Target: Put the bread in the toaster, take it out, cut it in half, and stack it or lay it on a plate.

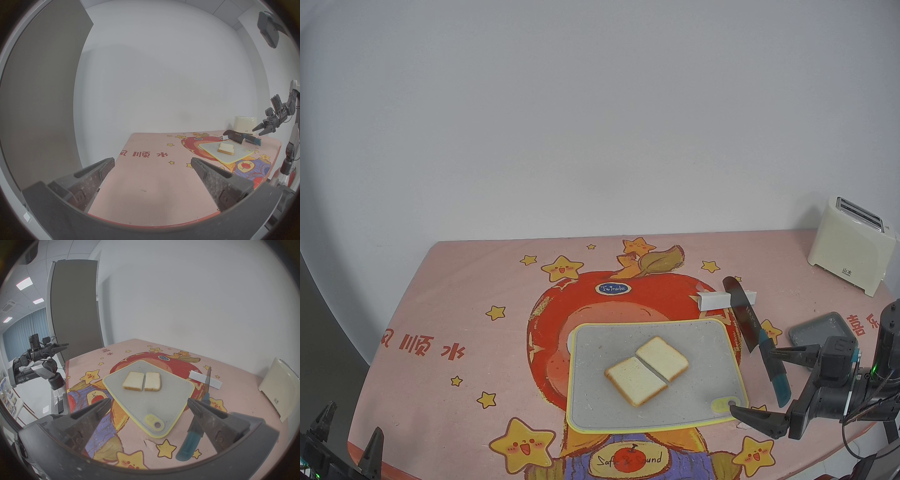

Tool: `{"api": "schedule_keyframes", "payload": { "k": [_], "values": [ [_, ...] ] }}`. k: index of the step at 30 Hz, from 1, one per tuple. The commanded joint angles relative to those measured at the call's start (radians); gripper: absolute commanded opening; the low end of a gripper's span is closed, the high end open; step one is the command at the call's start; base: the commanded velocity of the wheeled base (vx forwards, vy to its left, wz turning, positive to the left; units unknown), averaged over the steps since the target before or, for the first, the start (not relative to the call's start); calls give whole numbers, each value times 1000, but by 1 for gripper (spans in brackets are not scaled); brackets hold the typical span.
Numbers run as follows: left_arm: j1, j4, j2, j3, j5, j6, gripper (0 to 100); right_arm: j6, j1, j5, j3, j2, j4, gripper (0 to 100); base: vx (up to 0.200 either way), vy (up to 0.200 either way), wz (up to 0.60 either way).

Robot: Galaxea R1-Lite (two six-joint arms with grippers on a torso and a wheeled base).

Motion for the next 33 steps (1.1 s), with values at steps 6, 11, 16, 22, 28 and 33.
{"api": "schedule_keyframes", "payload": {
  "k": [6,11,16,22,28,33],
  "values": [
    [0,0,2,18,0,0,100,18,1,1,15,0,-62,100,0,0,0],
    [0,1,2,18,0,0,100,12,1,-17,-12,14,-63,100,0,0,0],
    [0,0,2,18,0,0,100,4,8,-54,-25,52,-66,100,0,0,0],
    [0,1,2,18,0,0,100,15,7,-48,-57,35,-69,100,0,0,0],
    [0,1,2,18,0,0,100,24,30,-42,-64,43,-65,100,0,0,0],
    [0,0,2,18,0,0,100,66,22,-40,-106,44,-51,100,0,0,0]
  ]
}}
